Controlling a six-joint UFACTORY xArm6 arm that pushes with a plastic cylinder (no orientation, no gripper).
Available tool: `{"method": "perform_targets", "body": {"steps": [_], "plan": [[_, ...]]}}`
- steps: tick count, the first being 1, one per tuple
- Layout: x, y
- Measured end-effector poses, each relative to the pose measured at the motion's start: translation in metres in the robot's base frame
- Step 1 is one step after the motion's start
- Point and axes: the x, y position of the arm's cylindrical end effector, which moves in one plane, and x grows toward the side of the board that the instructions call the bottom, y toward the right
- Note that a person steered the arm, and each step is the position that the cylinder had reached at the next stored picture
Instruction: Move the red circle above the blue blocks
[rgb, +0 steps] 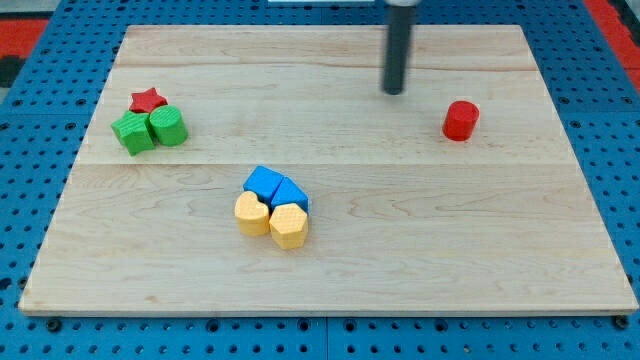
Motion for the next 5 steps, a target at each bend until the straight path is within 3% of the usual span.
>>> {"method": "perform_targets", "body": {"steps": [1,2,3,4,5], "plan": [[0.023,0.077],[0.068,0.087],[0.078,0.019],[0.061,-0.013],[0.043,0.027]]}}
